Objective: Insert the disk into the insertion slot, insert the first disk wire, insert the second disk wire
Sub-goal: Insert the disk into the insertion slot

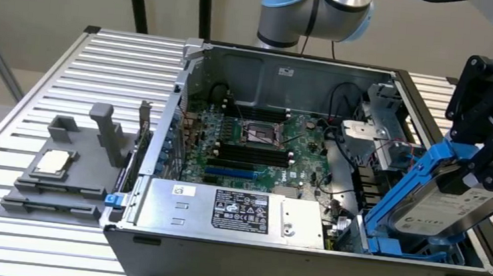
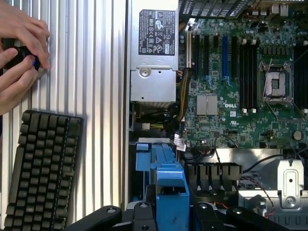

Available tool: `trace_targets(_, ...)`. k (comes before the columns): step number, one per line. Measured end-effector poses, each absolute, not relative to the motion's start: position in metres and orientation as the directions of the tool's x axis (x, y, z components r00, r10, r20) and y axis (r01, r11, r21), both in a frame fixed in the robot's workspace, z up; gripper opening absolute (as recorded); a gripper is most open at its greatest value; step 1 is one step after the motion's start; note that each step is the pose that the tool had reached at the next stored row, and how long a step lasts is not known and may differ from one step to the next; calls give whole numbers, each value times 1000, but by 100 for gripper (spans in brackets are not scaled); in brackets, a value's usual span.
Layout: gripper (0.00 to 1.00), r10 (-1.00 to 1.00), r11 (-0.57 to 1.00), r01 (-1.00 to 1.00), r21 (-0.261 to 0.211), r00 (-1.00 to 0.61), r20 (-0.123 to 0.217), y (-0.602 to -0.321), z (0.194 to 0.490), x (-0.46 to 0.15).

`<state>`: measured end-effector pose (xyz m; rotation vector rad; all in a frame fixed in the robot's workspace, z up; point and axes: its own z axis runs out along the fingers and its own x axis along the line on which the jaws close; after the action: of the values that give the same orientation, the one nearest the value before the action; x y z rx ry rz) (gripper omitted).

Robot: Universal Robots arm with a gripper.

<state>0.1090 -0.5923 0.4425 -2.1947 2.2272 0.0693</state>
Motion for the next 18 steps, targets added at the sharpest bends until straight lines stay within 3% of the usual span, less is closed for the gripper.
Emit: trace_targets(18,32,-999,2,-1000,23,-3,-49,-591,435,110)
